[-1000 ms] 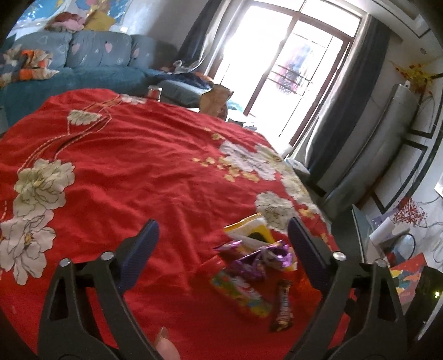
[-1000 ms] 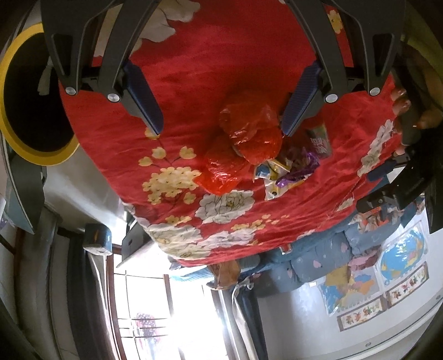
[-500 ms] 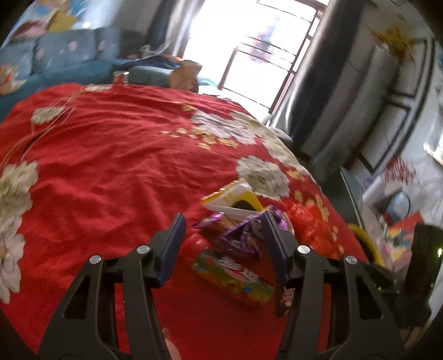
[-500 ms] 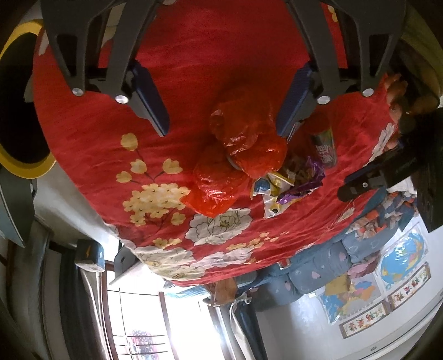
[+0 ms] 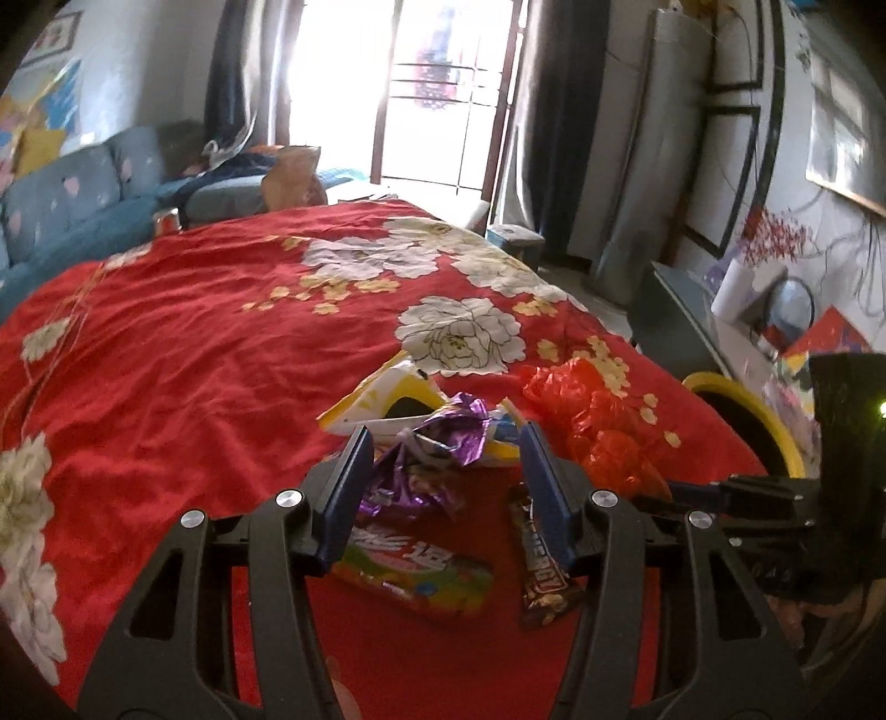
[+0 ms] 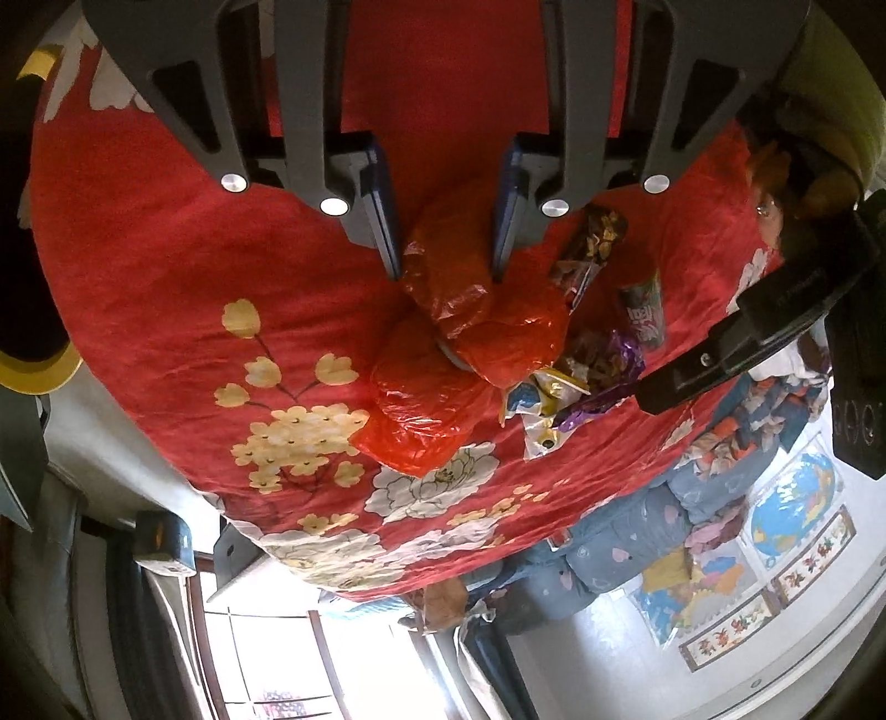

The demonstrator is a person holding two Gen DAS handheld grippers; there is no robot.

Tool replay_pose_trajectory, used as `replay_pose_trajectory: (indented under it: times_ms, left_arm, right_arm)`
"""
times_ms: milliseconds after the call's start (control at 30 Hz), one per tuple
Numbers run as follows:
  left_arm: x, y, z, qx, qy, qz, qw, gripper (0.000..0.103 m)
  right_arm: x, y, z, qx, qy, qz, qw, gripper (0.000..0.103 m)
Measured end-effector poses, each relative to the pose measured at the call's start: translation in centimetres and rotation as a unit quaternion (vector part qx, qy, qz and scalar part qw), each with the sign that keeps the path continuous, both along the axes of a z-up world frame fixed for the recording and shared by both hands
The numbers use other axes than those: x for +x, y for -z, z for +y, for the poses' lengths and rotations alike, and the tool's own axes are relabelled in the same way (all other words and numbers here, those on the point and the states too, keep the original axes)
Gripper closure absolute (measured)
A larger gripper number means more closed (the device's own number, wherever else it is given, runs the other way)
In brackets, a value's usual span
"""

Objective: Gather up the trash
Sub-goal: 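Close the right gripper on the red plastic bag while the left gripper closes on the purple wrapper, then carry the red bag and purple wrapper over the yellow bin with both grippers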

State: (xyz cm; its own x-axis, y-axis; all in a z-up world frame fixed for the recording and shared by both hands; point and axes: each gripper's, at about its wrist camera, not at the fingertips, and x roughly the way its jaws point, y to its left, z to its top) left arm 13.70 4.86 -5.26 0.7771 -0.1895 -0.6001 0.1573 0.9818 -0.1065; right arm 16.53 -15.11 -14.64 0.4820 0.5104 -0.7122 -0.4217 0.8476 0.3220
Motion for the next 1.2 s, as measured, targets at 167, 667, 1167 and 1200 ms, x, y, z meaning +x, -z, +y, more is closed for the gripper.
replay_pose_trajectory:
  times_ms: [167, 667, 1167, 1200]
  left_arm:
    - [0.6, 0.0, -1.4, 0.042, 0.008, -0.003, 0.9991, 0.057]
    - [0.1, -0.5, 0.1, -0.009, -0.017, -0.006, 0.9998, 0.103]
    - [-1.9, -4.8, -1.2, -0.067, 0.002, -0.055, 0.9962, 0.103]
    - [-2.1, -5.1, -1.6, -0.068, 0.005, -0.06, 0.9958, 0.103]
  right_arm:
    - [-0.1, -0.1, -0.5, 0.006, 0.002, 0.002, 1.0, 0.083]
    - [-1.3, -2.3, -1.9, 0.018, 0.014, -0.039, 0.999, 0.091]
    - [-1.4, -4.5, -5.1, 0.029, 0.045, -0.074, 0.996, 0.091]
    - [-1.3, -4.6, -5.4, 0.03, 0.049, -0.076, 0.995, 0.091]
